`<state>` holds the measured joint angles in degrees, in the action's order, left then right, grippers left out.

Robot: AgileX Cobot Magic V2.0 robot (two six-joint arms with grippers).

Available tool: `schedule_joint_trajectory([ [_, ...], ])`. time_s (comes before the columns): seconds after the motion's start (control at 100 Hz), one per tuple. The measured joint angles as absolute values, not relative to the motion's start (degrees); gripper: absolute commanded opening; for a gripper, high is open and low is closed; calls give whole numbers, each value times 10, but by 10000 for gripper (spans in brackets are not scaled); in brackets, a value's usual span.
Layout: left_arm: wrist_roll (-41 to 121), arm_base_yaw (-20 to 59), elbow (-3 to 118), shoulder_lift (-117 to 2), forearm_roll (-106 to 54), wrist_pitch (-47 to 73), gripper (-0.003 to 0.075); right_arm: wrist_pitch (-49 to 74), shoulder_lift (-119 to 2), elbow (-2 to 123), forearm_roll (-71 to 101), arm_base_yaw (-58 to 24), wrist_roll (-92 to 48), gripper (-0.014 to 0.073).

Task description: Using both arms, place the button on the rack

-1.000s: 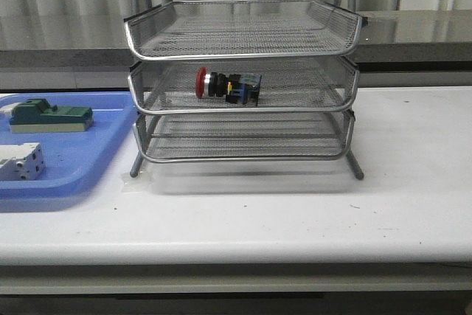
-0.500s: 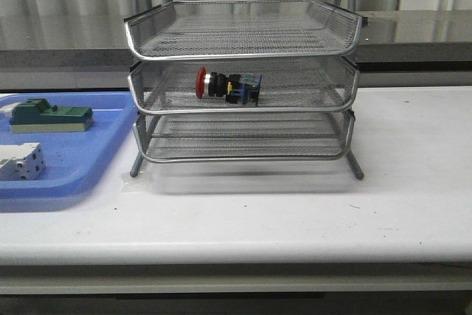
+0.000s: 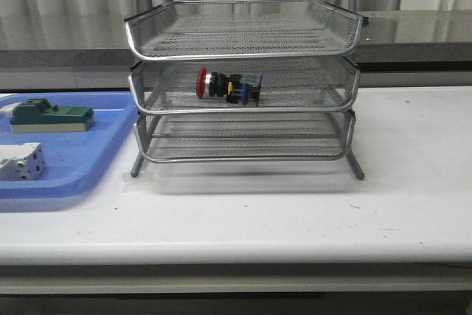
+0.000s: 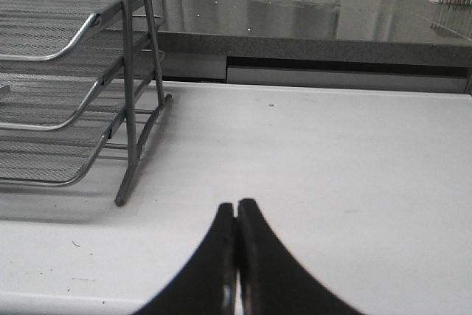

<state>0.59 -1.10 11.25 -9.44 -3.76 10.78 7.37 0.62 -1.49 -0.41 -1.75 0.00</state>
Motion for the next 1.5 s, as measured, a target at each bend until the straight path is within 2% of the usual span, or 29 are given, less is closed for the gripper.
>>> schedule_joint_trajectory([
  [0.45,-51,-11,-2,2,17,60,-20,74,6,-15,-5,-18,0,-58],
  [0.66,-66,9,-3,2,33,7,-20,74,6,-15,-5,-18,0,-58],
  [1.5,-70,29,-3,2,40,0,-20,74,6,-15,-5,-18,0,-58],
])
